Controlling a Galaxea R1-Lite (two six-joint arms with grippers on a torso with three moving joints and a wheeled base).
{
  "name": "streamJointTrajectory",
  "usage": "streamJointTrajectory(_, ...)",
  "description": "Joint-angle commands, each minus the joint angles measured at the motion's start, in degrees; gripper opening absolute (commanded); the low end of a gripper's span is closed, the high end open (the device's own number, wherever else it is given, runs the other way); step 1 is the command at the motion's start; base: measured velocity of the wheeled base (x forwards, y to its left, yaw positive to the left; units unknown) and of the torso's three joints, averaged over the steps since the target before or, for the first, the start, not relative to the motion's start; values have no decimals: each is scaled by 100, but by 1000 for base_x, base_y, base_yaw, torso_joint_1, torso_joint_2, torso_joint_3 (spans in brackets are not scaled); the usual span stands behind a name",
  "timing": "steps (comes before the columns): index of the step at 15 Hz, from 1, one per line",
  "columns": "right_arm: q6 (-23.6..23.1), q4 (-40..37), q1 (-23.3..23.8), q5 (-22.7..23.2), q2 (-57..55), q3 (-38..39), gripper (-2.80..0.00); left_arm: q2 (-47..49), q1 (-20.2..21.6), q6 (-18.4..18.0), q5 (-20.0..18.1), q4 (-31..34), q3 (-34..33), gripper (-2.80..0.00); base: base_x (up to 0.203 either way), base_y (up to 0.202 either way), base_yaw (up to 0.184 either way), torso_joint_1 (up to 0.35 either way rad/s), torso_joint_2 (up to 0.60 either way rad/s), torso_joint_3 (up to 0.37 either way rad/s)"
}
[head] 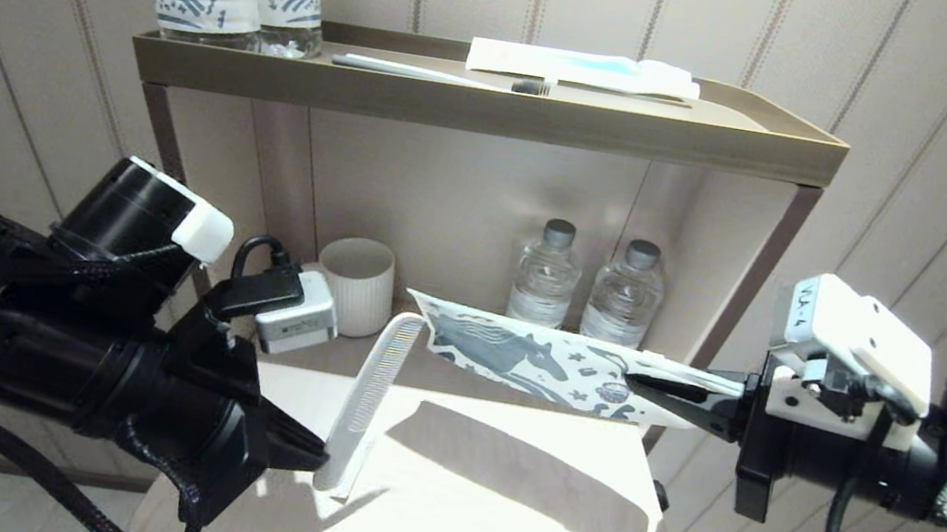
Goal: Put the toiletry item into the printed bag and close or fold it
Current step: Place the comb on the table
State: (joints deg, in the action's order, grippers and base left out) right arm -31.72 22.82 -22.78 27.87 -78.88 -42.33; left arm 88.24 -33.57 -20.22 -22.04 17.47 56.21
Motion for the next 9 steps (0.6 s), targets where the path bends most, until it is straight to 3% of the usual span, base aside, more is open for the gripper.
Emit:
streamJointTrajectory(1, -18, 6, 3, 17, 142, -4, -280, 330, 52, -24, -4, 14, -37, -280, 0, 0, 0, 0, 0, 0)
streamJointTrajectory(9, 131, -5, 230, 194, 375, -129, -280, 799, 61, -95, 44, 11, 0, -280, 0, 0, 0, 0, 0, 0)
